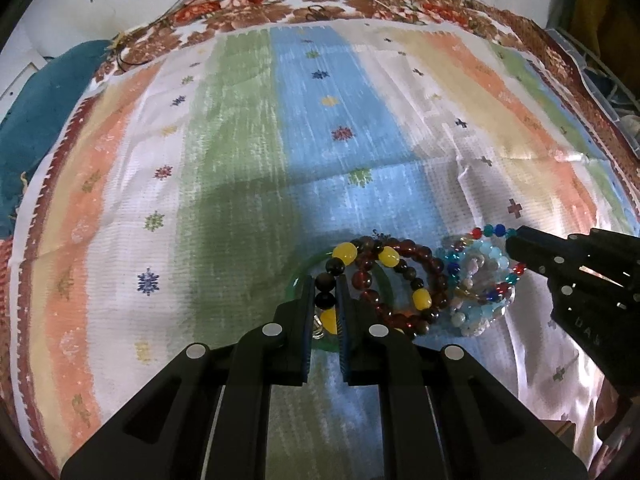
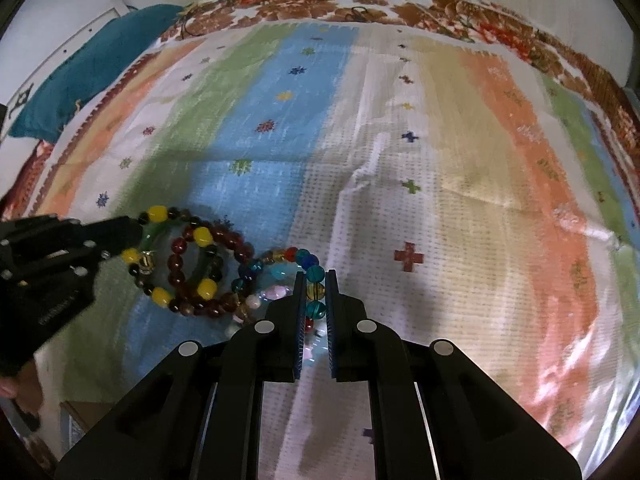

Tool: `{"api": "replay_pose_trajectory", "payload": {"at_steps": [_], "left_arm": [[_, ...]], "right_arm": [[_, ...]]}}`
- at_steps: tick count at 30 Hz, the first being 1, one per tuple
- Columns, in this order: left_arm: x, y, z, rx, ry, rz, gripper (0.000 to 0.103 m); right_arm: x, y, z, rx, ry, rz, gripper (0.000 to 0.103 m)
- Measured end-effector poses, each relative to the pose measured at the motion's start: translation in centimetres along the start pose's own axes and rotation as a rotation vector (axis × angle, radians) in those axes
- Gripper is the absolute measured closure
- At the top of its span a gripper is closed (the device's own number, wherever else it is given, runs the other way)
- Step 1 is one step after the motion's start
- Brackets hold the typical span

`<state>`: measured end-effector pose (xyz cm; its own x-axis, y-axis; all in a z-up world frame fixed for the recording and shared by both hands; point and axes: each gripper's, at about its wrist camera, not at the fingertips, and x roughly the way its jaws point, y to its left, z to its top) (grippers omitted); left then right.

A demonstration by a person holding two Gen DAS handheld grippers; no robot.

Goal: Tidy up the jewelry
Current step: 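Lift both bracelets with both tools and carry them over the silver tray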

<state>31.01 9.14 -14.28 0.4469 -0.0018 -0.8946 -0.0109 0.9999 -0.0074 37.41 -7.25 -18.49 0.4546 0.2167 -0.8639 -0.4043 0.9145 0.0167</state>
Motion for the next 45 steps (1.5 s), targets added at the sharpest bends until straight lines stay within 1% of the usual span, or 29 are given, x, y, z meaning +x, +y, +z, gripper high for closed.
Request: {"api": "replay_pose_trajectory", "payload": {"at_steps": [8, 13, 18, 20, 25, 33, 38, 45], "left_arm": [[-1.8, 0.5, -0.6, -0.017, -0.016, -0.006, 0.093], [-3.4, 0.2, -0.7, -0.009, -0.048, 0.009, 0.093], [-4.7, -0.3, -0.9, -0.010, -0.064, -0.011, 0.093], [-5.1, -0.5, -1.2, -0.005, -0.067, -0.017, 0.093], [-6.2, -0.8, -2.1, 0.008, -0.083, -0.006, 0.093], [-8.2, -1.6, -2.9, 0.012, -0.113, -0.035, 0.093], [-10.1, -2.4, -3.2, 0.026, -0.152, -0.025, 0.093], [-11.3, -3.1, -3.8, 0.024, -0.166, -0.062, 0.093]], "right_arm": [[-1.7, 0.0, -0.8, 0.012, -0.010, 0.013, 0.093], [-3.3, 0.4, -1.1, 0.016, -0.030, 0.028, 0.093], [-4.7, 1.0, -1.6, 0.000, -0.041, 0.028, 0.093], [-5.1, 1.3, -1.9, -0.015, -0.047, 0.015, 0.093], [-5.9, 1.6, -2.5, -0.020, -0.048, 0.018, 0.093], [-7.1, 1.5, -3.4, -0.010, -0.055, 0.021, 0.093], [-7.5, 1.6, -3.8, -0.005, -0.056, 0.027, 0.093], [-9.1, 2.0, -4.5, -0.017, -0.080, 0.023, 0.093]]}}
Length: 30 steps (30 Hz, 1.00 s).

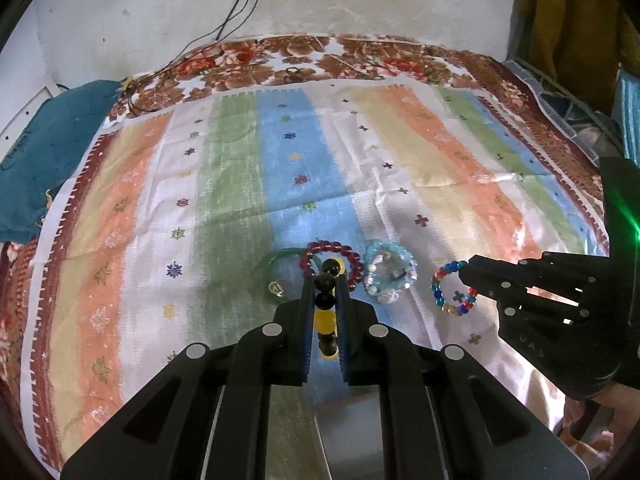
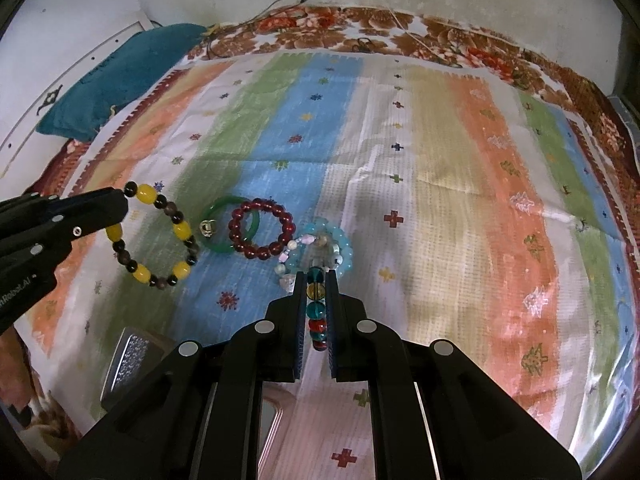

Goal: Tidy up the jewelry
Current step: 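Lift both bracelets with both tools and carry them over the silver tray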

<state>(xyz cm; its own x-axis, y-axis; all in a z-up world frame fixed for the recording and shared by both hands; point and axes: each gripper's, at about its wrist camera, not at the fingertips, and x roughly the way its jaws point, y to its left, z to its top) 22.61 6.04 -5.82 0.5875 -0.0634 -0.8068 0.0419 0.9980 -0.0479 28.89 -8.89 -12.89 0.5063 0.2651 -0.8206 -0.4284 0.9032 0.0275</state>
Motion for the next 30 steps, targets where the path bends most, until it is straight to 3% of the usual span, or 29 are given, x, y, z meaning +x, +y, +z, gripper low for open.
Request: {"api": "replay_pose_trajectory", "payload": {"at_steps": [30], "left_arm": [[-7.0, -2.1, -3.9, 0.004, -0.104, -0.111, 0.093]], "right_arm": [[-7.4, 2.3, -2.4, -0.044, -0.152, 0.119, 0.093]]}}
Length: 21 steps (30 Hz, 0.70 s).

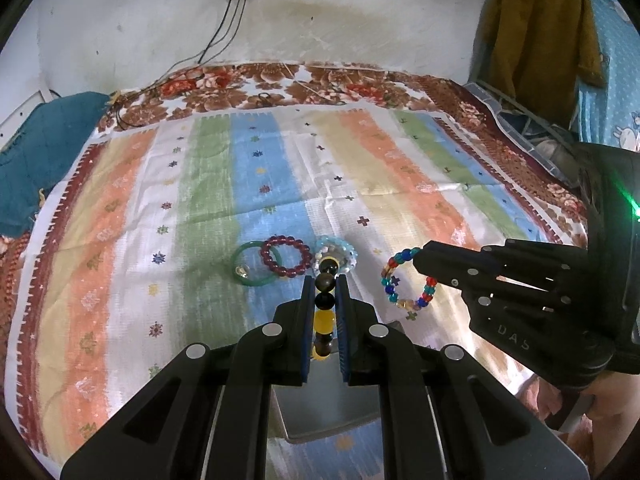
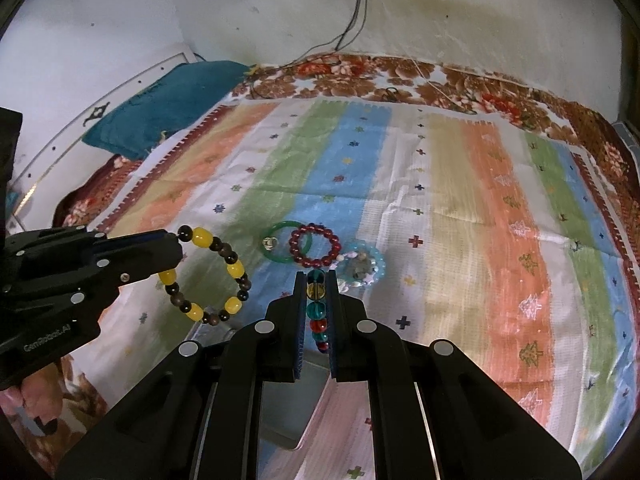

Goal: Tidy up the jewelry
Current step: 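Lift both bracelets with both tools and carry them over the silver tray, then open both tools to drop the bracelets into the silver tray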

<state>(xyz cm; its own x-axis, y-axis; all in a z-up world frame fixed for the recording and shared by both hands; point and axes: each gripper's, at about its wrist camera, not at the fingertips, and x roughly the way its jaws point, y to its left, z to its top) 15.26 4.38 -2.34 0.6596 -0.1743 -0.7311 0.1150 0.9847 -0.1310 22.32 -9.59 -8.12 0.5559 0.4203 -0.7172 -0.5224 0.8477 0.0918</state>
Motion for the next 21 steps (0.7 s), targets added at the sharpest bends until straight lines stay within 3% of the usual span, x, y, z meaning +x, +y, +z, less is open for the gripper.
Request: {"api": "replay_pose_trajectory", "payload": {"at_steps": [21], "left_arm": [[-2.1, -0.7, -2.7, 0.018, -0.007, -0.041, 0.093]], "right_arm": [[-2.0, 1.3, -3.1, -0.018, 0.014, 0.049, 0.093]]}}
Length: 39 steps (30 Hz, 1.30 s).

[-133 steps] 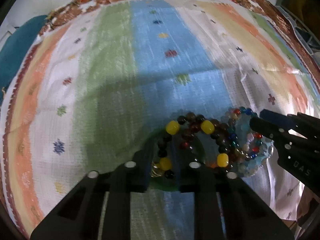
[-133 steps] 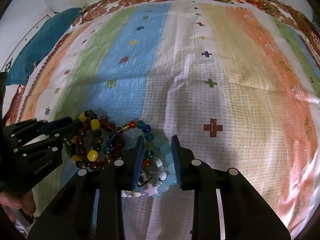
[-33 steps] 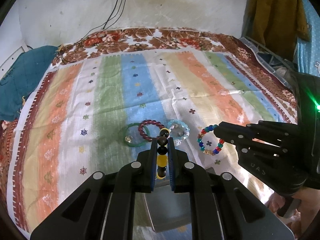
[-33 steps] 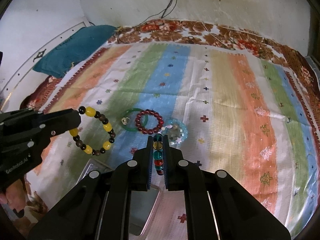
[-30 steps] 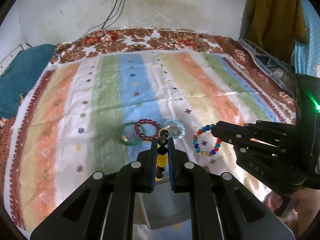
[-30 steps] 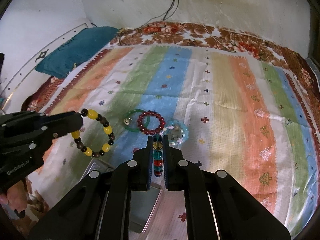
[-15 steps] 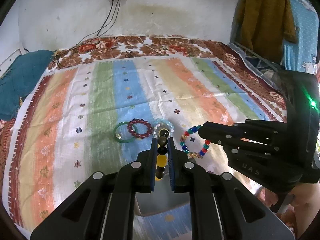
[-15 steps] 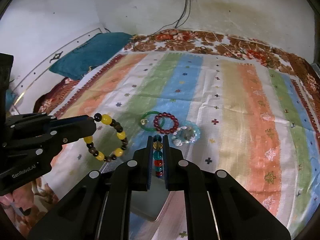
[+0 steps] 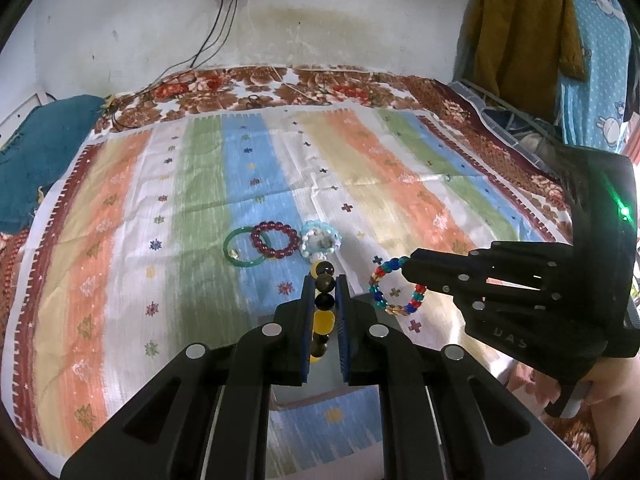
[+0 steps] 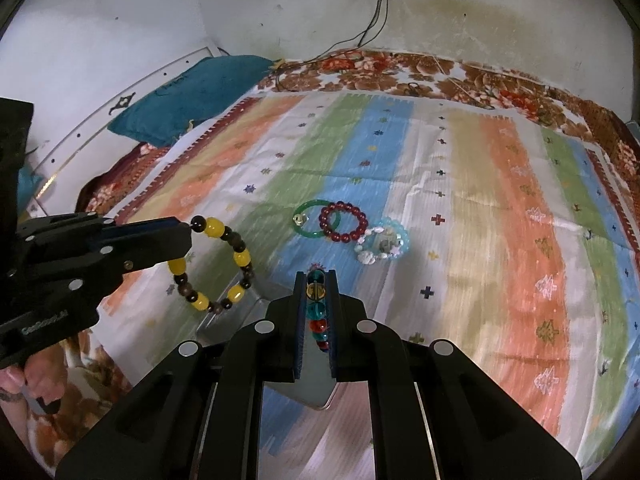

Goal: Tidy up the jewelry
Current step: 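Open both tools to drop the bracelets into the silver tray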

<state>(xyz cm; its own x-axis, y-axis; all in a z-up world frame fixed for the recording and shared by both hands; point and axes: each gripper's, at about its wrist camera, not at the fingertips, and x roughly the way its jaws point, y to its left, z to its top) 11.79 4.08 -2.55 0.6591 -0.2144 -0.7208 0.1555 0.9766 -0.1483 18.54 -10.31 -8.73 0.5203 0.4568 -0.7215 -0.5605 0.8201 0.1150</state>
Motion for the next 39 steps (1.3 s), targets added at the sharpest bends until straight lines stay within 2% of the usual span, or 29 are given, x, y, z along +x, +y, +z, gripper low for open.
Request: {"api": "replay_pose_trajectory", "payload": {"at_steps": [3, 8, 10, 11, 13, 14, 15, 16, 19, 25, 28, 31, 33, 37, 39], "left_arm": [[0.1, 0.1, -0.4, -0.010, 0.013, -0.019, 0.093], [0.5, -0.3, -0.7, 0.003, 0.029, 0.002, 0.092], [0.6, -0.1, -0.6, -0.006, 0.031, 0.018, 0.077], [0.6, 0.1, -0.6, -0.010, 0.027, 0.025, 0.074], [0.5, 0.3, -0.6, -0.017, 0.023, 0.027, 0.069], [0.5, 0.4, -0.6, -0.022, 0.023, 0.032, 0.065], [0.5, 0.6, -0.6, -0.025, 0.023, 0.041, 0.063], [0.5, 0.7, -0.6, -0.027, 0.023, 0.050, 0.059], [0.5, 1.2, -0.6, -0.044, 0.021, 0.057, 0.057], [0.9, 1.5, -0.5, -0.051, 0.030, 0.074, 0.050], [1.2, 2.3, -0.1, -0.089, 0.024, 0.104, 0.049], [1.4, 3.1, 0.2, -0.121, 0.022, 0.120, 0.045], [2.0, 3.5, 0.3, -0.121, 0.036, 0.146, 0.044], [2.9, 3.8, 0.7, -0.122, 0.055, 0.151, 0.043], [3.4, 3.8, 1.1, -0.116, 0.062, 0.164, 0.042]], "right_arm": [[-0.2, 0.1, -0.2, 0.005, 0.002, -0.006, 0.093], [-0.2, 0.2, -0.6, 0.006, 0.011, 0.001, 0.093], [-0.3, -0.3, -0.6, 0.028, 0.011, 0.005, 0.093], [-0.3, -0.4, -0.6, 0.034, 0.009, 0.005, 0.092], [-0.3, -0.8, -0.5, 0.055, 0.008, 0.007, 0.082], [-0.2, -1.1, -0.6, 0.065, 0.011, 0.013, 0.071], [-0.1, -1.2, -0.6, 0.072, 0.014, 0.016, 0.068], [-0.1, -1.3, -0.6, 0.074, 0.016, 0.015, 0.068], [0.0, -1.3, -0.5, 0.077, 0.016, 0.012, 0.068], [0.4, -2.1, -0.4, 0.102, 0.023, 0.001, 0.059], [0.7, -2.8, -0.2, 0.132, 0.028, -0.011, 0.057], [1.1, -3.6, -0.1, 0.159, 0.034, -0.030, 0.050], [1.4, -4.1, 0.0, 0.177, 0.036, -0.043, 0.049], [1.9, -4.7, 0.5, 0.200, 0.042, -0.038, 0.045], [2.1, -4.8, 0.7, 0.202, 0.040, -0.043, 0.040]]}}
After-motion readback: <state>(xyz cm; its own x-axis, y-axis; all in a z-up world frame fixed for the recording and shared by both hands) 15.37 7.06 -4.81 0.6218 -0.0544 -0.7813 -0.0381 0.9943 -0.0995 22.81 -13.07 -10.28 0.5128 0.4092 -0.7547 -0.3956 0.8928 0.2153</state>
